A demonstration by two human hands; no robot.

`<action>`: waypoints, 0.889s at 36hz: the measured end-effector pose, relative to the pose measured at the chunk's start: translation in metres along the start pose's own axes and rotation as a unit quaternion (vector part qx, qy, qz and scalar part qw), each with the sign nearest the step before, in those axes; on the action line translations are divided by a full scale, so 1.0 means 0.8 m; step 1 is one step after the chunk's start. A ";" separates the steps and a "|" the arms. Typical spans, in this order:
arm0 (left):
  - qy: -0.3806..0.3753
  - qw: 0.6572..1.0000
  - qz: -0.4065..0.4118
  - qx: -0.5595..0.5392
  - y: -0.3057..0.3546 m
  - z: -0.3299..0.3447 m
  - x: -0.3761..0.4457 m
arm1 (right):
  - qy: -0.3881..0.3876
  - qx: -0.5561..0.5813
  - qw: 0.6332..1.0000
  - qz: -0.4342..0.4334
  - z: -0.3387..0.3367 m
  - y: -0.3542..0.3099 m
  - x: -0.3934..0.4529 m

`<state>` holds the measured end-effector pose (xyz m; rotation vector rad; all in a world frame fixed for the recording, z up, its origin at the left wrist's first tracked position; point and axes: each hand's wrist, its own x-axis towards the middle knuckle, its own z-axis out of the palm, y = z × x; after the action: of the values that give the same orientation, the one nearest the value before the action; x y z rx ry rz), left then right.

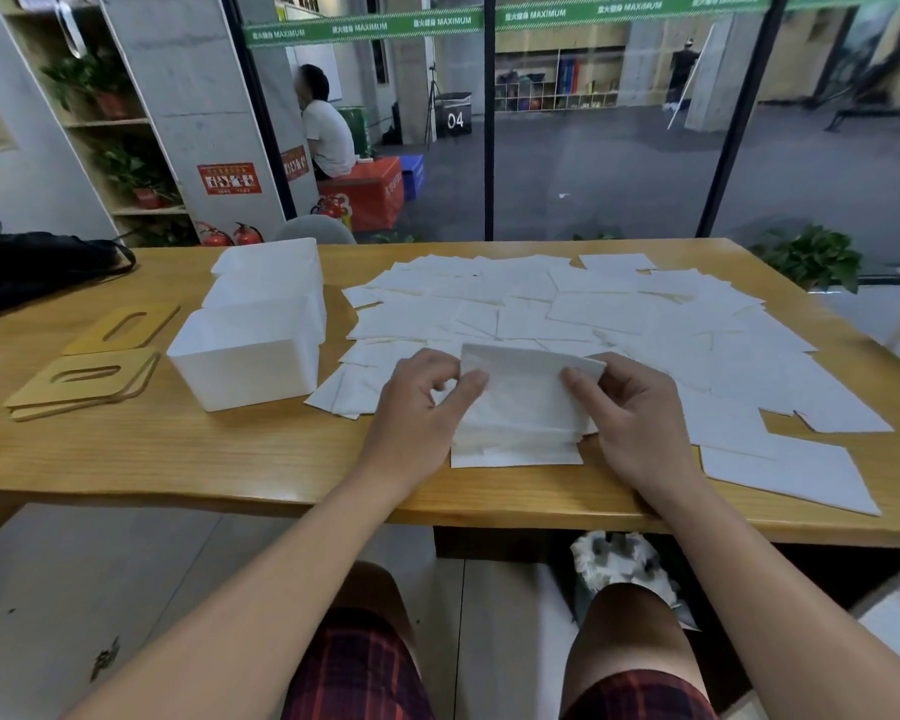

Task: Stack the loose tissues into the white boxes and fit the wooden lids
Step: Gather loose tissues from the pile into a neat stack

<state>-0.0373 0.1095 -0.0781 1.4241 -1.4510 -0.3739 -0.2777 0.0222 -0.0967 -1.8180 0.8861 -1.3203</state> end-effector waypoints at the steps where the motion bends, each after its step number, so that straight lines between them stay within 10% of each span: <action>1: -0.002 1.000 -0.009 -0.015 -0.001 -0.001 0.001 | 0.004 0.001 1.000 0.008 0.001 0.000 0.000; 12: -0.016 0.993 -0.111 -0.035 -0.012 0.012 0.010 | -0.007 -0.049 0.996 0.076 0.002 0.008 0.004; 32: 0.025 0.967 -0.037 0.250 -0.057 -0.024 0.025 | 0.008 -0.136 0.987 0.083 0.007 0.011 0.004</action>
<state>0.0080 0.0884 -0.0975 1.8763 -1.5172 -0.0083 -0.2729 0.0163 -0.1037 -1.8890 1.2495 -1.1557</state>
